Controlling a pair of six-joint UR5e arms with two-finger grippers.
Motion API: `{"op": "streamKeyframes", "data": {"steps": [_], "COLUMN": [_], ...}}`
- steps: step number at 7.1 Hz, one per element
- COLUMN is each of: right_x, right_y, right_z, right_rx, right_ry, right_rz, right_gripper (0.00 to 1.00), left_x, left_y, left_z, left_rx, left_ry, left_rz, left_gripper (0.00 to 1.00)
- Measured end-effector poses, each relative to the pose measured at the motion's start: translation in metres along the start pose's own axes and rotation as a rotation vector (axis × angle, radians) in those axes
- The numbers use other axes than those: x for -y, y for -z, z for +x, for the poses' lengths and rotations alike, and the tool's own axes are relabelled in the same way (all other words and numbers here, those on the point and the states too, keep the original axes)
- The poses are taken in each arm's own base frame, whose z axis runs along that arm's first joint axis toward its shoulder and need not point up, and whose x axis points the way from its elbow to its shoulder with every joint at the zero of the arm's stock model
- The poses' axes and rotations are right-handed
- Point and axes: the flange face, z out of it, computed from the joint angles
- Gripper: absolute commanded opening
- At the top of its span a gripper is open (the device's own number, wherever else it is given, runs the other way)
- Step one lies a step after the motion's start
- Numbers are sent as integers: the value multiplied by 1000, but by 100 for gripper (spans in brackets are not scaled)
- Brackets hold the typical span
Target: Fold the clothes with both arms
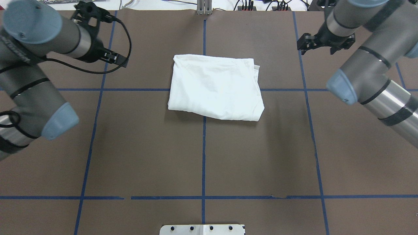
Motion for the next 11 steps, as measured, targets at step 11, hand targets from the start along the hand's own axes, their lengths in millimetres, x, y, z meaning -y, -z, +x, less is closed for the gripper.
{"op": "streamKeyframes", "data": {"steps": [11], "right_x": [-171], "right_y": [30], "right_z": [447], "right_rx": [54], "right_ry": [30], "right_rz": [-204], "right_gripper": [100], "left_x": [-237], "left_y": [107], "left_z": [-428], "left_rx": [89], "left_ry": [219], "left_rz": [-216], "left_gripper": [100]}}
